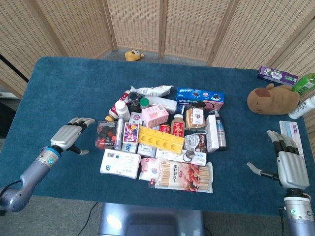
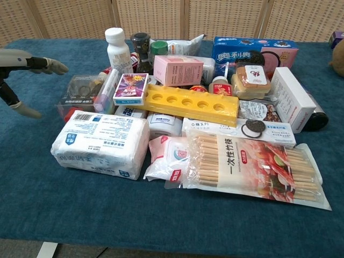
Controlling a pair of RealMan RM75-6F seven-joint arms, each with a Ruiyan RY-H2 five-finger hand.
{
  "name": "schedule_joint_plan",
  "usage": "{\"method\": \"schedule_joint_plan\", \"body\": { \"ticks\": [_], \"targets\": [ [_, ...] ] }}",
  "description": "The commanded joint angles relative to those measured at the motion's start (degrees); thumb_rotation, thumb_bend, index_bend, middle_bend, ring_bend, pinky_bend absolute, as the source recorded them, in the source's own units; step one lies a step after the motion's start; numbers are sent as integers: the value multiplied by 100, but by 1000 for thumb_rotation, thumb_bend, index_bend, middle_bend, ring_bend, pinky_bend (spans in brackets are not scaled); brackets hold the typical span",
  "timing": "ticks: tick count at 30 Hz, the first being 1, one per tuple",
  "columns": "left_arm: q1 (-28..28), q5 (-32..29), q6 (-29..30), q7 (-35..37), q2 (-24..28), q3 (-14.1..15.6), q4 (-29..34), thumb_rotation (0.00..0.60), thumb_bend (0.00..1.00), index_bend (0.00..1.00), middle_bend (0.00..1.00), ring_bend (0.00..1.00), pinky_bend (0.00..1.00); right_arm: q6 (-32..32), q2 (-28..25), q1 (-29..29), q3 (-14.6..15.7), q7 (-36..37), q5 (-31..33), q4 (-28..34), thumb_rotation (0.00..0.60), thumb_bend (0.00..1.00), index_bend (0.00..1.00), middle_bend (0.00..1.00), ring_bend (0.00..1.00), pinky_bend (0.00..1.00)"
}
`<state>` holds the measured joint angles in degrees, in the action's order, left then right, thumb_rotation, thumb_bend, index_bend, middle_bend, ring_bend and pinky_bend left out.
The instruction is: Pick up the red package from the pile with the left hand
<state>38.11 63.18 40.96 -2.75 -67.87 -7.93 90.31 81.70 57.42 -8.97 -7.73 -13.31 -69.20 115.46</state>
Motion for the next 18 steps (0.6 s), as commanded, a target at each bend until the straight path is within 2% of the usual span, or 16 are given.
{"method": "schedule_joint_plan", "body": {
  "ticks": [1, 14, 17, 18],
  "targets": [
    [97, -36, -67, 12, -102, -24, -101, 600, 0, 31, 0, 0, 0, 8, -10, 15, 1, 17, 10, -8, 333, 59, 0, 0, 0, 0],
    [429, -38, -302, 120, -456, -40, -364, 600, 0, 58, 3, 3, 0, -2, -16, 54, 6, 112, -11, -59, 334, 59, 0, 0, 0, 0],
    [448, -16, -257, 127, -528, -21, -433, 600, 0, 88, 26, 45, 0, 10, -22, 81, 16, 167, -32, -75, 335, 61, 0, 0, 0, 0],
    [442, -9, -205, 111, -556, -17, -464, 600, 0, 111, 64, 102, 0, 17, -27, 91, 20, 182, -42, -81, 334, 61, 0, 0, 0, 0]
  ]
}}
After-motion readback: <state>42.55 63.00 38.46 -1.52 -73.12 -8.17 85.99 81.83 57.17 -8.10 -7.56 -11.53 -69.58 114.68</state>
